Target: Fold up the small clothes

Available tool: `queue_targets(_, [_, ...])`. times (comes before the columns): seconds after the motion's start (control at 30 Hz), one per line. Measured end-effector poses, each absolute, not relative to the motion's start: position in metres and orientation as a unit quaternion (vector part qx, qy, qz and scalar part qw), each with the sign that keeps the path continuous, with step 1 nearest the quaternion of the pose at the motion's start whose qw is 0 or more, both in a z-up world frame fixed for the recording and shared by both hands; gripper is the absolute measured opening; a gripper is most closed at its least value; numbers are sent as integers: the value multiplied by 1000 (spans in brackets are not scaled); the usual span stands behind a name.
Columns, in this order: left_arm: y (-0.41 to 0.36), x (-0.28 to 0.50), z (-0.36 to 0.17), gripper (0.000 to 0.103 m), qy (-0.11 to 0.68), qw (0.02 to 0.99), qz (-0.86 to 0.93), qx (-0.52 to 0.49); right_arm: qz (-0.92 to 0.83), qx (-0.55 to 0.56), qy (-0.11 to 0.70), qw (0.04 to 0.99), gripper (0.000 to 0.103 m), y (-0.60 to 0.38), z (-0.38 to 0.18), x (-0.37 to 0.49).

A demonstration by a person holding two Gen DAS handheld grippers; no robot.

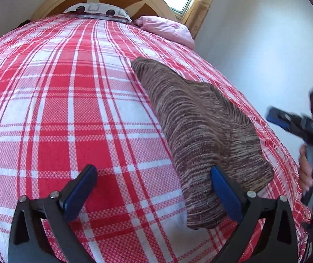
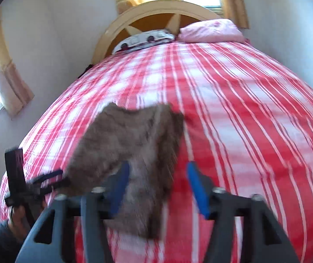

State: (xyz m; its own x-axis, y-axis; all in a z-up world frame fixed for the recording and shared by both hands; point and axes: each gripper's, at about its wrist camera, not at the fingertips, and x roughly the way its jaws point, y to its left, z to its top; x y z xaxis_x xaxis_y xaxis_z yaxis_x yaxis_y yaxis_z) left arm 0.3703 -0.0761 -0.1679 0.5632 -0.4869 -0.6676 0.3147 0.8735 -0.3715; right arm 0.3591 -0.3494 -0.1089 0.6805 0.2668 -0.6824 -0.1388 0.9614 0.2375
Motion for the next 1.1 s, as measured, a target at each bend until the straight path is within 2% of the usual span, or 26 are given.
queue_targets(0.17, [-76,373,-169,103,409,876,-230,-110,82,112,437,889,55,-348,-142,441])
queue_targets(0.2, [-76,375,-169,103,409,876,-230,-110,76,122,448,883,41,-349,-151,452])
queue_targets(0.23, [-75,376,-169,103,409,876,-231,-110,70,127,452,880,15,-349,-156,455])
queue_targets(0.27, [-75,376,-169,103,409,876,-231,-110,62,128,454,879,5,-351,-161,460])
queue_targets(0.3, [-75,376,-169,103,409,876,-231,-110,57,131,449,882,4,-352,-162,459])
queue_targets(0.53, [-79,377,-170,103,413,877,-226,-97,48,171,449,876,7,-373,-184,456])
queue_targets(0.67, [-83,377,-170,103,413,879,-222,-87,40,153,429,889,25,-371,-164,437])
queue_targets(0.7, [-83,377,-170,103,413,879,-221,-87,42,144,413,898,37,-369,-153,425])
queue_targets(0.73, [-84,377,-170,103,414,879,-220,-84,52,143,402,903,42,-366,-145,417])
queue_targets(0.87, [-100,377,-172,103,426,883,-194,-37,158,135,361,909,42,-339,-122,371])
queue_targets(0.93, [-107,376,-173,103,432,884,-177,-7,198,120,384,894,42,-325,-129,361])
queue_targets(1.03, [-107,373,-174,103,435,884,-170,1,165,99,438,878,42,-326,-163,359])
queue_targets(1.1, [-107,371,-175,103,438,884,-164,6,177,118,431,877,41,-337,-175,354])
